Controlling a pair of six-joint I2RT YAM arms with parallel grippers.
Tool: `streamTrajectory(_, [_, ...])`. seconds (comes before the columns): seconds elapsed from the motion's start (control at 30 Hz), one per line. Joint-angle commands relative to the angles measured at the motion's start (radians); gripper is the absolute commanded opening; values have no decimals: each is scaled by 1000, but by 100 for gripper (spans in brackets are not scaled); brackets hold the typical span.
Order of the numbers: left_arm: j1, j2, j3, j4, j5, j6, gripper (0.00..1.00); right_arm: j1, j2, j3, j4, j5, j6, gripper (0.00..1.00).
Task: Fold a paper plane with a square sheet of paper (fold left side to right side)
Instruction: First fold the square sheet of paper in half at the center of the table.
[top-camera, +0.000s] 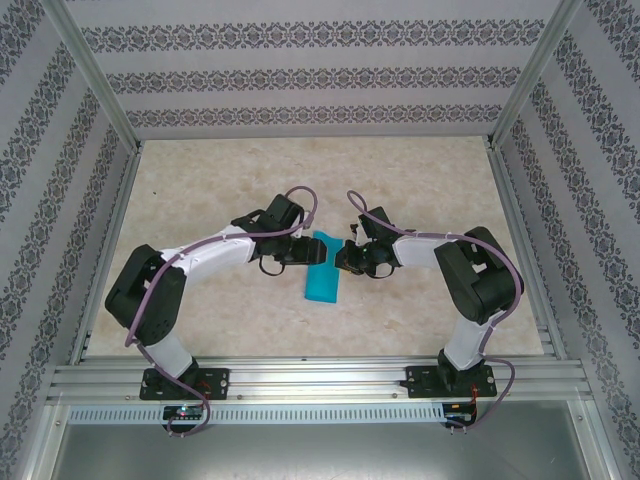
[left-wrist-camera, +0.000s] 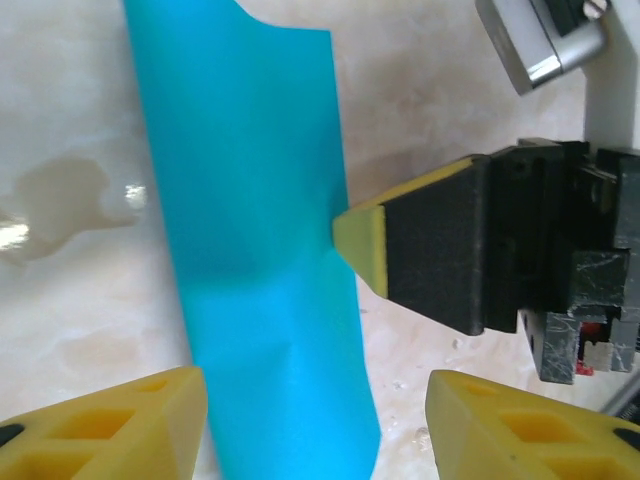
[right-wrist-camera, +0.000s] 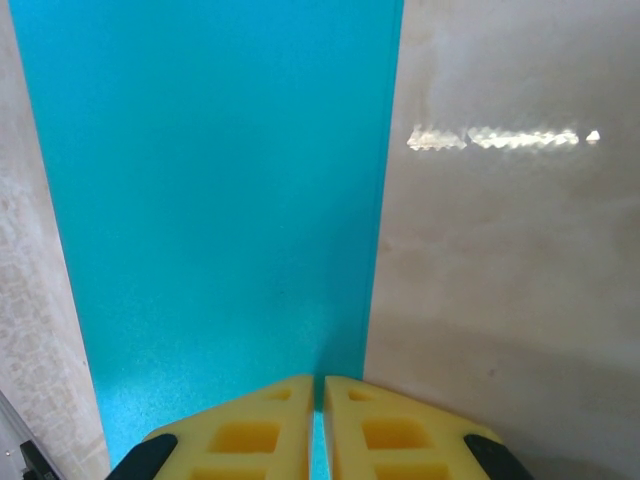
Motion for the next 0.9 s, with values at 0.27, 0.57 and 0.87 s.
streamTrajectory(0.27, [-14, 97, -18, 174, 129, -42, 59, 10, 22, 2, -67, 59, -23, 13])
streamTrajectory(0.57, [-17, 136, -21, 112, 74, -8, 58, 10, 21, 3, -73, 62, -26, 13])
streamTrajectory(0.87, [-16, 159, -32, 66, 3, 12, 58, 10, 25, 3, -76, 67, -28, 13])
